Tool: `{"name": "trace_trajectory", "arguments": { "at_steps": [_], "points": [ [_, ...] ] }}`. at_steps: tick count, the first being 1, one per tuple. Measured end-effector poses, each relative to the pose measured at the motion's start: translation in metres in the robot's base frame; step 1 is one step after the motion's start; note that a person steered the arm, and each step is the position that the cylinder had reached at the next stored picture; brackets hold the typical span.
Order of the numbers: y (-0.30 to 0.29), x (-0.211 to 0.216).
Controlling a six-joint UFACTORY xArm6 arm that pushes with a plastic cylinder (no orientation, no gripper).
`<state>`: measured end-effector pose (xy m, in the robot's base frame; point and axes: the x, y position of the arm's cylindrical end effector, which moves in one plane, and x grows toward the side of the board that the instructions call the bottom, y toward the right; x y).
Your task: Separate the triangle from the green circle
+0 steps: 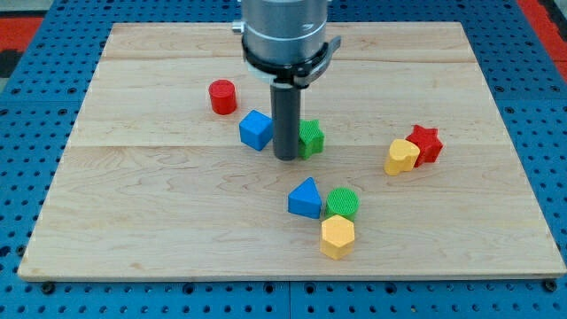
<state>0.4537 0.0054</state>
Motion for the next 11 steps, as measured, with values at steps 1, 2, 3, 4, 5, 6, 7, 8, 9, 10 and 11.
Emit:
{"name": "trace_trajectory", "arguments": {
  "at_steps": [1, 2, 3, 4, 5, 6, 7, 8, 9, 10, 11],
  "points": [
    [0.028, 0.006],
    [0.03, 0.03],
    [0.061, 0.063],
    [0.057, 0.078],
    [0.009, 0.077],
    [-0.038, 0.059],
    [-0.049, 0.055],
    [0.021, 0.087],
    [-0.027, 0.111],
    [-0.081, 0.072],
    [-0.121, 0.037]
  ]
}}
